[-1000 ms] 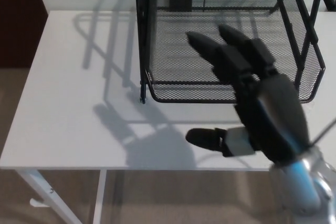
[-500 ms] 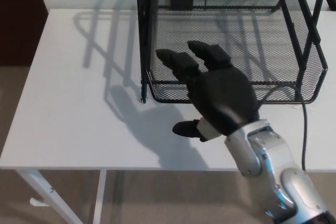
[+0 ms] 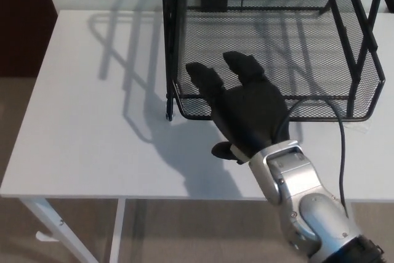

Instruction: The robot walks towards a file tray kept in the middle of a desk and uses its right hand to grab a tray and pulls it out towards itself

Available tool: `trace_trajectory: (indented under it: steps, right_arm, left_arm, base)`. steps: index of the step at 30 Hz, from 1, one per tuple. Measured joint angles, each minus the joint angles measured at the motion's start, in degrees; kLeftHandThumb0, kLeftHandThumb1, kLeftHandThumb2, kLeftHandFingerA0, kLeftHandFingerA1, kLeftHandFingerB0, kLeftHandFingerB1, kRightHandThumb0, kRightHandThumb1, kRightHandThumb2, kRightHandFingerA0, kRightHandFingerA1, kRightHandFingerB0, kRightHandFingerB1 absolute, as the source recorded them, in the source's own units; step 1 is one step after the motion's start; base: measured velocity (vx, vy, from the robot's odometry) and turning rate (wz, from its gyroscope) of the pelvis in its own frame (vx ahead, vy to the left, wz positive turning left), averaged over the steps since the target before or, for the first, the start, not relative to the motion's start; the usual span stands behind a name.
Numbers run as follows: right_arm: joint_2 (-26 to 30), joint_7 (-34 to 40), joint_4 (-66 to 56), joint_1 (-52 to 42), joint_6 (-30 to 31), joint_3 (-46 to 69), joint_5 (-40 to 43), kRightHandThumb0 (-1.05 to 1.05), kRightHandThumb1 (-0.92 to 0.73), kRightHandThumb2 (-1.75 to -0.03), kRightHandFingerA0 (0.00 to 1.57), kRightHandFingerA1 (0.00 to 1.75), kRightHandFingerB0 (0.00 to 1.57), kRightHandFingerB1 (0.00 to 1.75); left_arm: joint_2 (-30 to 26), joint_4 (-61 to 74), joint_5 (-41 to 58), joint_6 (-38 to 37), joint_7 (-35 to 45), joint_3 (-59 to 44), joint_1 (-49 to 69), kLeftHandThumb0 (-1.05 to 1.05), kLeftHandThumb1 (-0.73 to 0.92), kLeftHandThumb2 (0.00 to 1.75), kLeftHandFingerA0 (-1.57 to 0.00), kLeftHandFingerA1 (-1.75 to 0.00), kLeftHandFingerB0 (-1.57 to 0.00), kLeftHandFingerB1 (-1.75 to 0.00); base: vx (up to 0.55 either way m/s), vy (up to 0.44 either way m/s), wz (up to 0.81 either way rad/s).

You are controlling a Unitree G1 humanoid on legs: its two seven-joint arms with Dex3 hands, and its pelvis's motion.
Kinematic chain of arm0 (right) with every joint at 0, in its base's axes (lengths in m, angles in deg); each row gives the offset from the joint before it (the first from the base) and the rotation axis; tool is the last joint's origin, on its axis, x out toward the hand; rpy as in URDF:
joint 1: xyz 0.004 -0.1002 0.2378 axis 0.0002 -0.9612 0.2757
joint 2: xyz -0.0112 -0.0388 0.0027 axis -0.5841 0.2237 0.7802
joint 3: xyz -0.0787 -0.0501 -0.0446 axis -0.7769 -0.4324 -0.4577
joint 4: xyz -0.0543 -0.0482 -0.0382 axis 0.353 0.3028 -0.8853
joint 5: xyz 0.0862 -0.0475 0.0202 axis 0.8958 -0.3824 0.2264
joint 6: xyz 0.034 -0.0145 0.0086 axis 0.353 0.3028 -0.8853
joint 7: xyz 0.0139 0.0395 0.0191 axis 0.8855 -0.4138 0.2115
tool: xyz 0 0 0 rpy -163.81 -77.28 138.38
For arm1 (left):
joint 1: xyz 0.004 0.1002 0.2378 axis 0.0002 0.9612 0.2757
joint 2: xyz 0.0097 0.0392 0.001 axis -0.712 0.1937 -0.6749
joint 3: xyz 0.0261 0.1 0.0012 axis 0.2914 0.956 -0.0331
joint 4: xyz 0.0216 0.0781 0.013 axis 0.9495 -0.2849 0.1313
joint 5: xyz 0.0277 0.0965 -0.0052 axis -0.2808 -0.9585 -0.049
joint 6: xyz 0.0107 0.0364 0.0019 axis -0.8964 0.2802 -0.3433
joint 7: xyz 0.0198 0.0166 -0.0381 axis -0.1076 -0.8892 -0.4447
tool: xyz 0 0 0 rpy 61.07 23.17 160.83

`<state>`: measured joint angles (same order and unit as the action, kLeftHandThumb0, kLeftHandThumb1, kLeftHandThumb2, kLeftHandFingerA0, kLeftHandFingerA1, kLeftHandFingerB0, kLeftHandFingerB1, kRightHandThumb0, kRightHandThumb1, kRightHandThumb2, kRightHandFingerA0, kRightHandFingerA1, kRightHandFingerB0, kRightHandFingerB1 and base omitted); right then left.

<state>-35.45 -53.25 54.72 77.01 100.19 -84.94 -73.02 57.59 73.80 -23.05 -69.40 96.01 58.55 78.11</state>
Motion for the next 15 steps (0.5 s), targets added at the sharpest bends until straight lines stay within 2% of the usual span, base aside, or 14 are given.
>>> trace_trajectory:
  steps: [1,4,5,6,8,9,11,12,15]
  right_arm:
    - [-0.01,0.28,0.06,0.00,0.63,-0.42,-0.65,-0.68,-0.34,-0.51,0.04,0.39,0.15,0.29]
    - [-0.05,1.11,0.31,-0.02,2.58,-1.79,-2.22,-0.70,-0.35,-0.52,0.02,0.39,0.13,0.30]
    - [-0.07,1.42,0.41,-0.02,3.29,-2.23,-2.83,-0.70,-0.34,-0.52,0.06,0.38,0.16,0.29]
    - [-0.10,1.69,0.52,-0.02,3.90,-2.57,-3.31,-0.71,-0.28,-0.59,0.08,0.35,0.15,0.30]
    - [-0.21,2.19,0.67,-0.14,4.98,-3.15,-3.92,-0.70,-0.29,-0.59,0.09,0.35,0.14,0.29]
    - [-0.28,2.46,0.67,-0.31,5.59,-3.43,-4.19,-0.30,0.01,-0.70,0.02,0.52,0.00,0.48]
    - [-0.38,2.75,0.64,-0.72,6.48,-3.80,-4.54,-0.30,0.00,-0.70,0.02,0.52,0.00,0.48]
    - [-0.40,2.99,0.63,-1.21,7.23,-4.14,-4.85,-0.64,-0.33,-0.52,0.12,0.34,0.19,0.28]
    - [-0.43,4.36,0.66,-2.21,8.68,-4.37,-5.33,-0.62,-0.31,-0.51,0.12,0.34,0.19,0.28]
  left_arm:
    - [-0.24,-0.01,-0.10,0.00,0.02,0.21,0.04,-0.49,0.67,0.60,-0.48,-0.42,-0.35,-0.36]
    - [-0.85,-0.01,-0.46,0.00,0.09,0.57,0.16,-0.50,0.67,0.59,-0.49,-0.42,-0.35,-0.36]
    - [-1.06,-0.01,-0.59,-0.01,0.10,0.68,0.18,-0.50,0.67,0.59,-0.49,-0.42,-0.35,-0.36]
    - [-1.19,0.00,-0.67,-0.01,0.11,0.76,0.20,-0.49,0.67,0.59,-0.49,-0.42,-0.35,-0.36]
    - [-1.41,0.05,-0.85,-0.01,0.16,0.93,0.29,-0.48,0.67,0.59,-0.49,-0.42,-0.34,-0.36]
    - [-1.58,0.19,-0.95,-0.01,0.23,1.06,0.40,-0.49,0.67,0.59,-0.50,-0.42,-0.35,-0.36]
    - [-1.88,0.37,-1.14,-0.01,0.35,1.24,0.52,-0.49,0.67,0.59,-0.50,-0.42,-0.35,-0.36]
    - [-2.24,0.39,-1.31,-0.02,0.43,1.46,0.56,-0.50,0.67,0.59,-0.50,-0.42,-0.34,-0.36]
    - [-2.97,-0.11,-1.81,-0.21,0.62,1.94,0.44,-0.49,0.67,0.59,-0.50,-0.42,-0.35,-0.36]
  base:
    - [0.00,0.000,0.00]
    - [0.00,0.000,0.00]
    - [0.00,0.000,0.00]
    - [0.00,0.000,0.00]
    - [0.00,0.000,0.00]
    - [0.00,0.000,0.00]
    - [0.00,0.000,0.00]
    - [0.00,0.000,0.00]
    - [0.00,0.000,0.00]
